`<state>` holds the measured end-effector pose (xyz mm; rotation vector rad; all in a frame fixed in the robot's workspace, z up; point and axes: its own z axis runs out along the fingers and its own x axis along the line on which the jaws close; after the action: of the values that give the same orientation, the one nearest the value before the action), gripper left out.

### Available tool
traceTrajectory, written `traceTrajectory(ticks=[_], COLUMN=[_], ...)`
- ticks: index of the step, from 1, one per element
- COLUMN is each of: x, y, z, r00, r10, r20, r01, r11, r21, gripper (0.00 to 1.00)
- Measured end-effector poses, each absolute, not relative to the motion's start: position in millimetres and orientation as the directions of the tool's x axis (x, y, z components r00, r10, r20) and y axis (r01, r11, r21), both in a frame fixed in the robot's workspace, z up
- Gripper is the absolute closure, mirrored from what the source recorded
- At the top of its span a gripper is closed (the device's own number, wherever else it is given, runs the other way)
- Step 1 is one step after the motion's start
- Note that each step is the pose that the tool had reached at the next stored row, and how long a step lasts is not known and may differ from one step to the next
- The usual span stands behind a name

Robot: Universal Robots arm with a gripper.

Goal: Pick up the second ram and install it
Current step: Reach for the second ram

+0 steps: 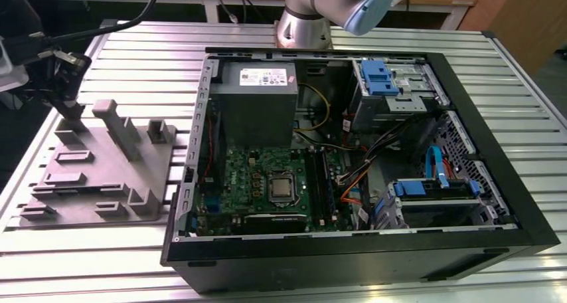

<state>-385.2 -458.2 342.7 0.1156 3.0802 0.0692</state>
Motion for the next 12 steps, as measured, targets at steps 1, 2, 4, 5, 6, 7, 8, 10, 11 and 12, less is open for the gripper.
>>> traceTrajectory(ticks=[1, 2, 4, 5, 6, 7, 8, 10, 11, 12], x=[-386, -387, -390, -390, -391, -392, -392, -394, -395, -396], y=[-459, -460, -461, -462, -462, -463, -463, -464, -464, -465], z=[342, 340, 338, 336, 335, 333, 332, 329, 327, 326], r00=[-0.995, -0.995, -0.995, -0.995, -0.995, -0.995, -0.995, -0.995, -0.995, -0.995], r10=[0.076, 0.076, 0.076, 0.076, 0.076, 0.076, 0.076, 0.076, 0.076, 0.076], r20=[-0.057, -0.057, -0.057, -0.057, -0.057, -0.057, -0.057, -0.057, -0.057, -0.057], r01=[0.074, 0.074, 0.074, 0.074, 0.074, 0.073, 0.074, 0.074, 0.074, 0.074], r11=[0.996, 0.996, 0.996, 0.996, 0.996, 0.996, 0.996, 0.996, 0.996, 0.996], r21=[0.047, 0.047, 0.047, 0.047, 0.047, 0.047, 0.047, 0.047, 0.047, 0.047], gripper=[0.9, 0.9, 0.9, 0.9, 0.9, 0.9, 0.9, 0.9, 0.9, 0.9])
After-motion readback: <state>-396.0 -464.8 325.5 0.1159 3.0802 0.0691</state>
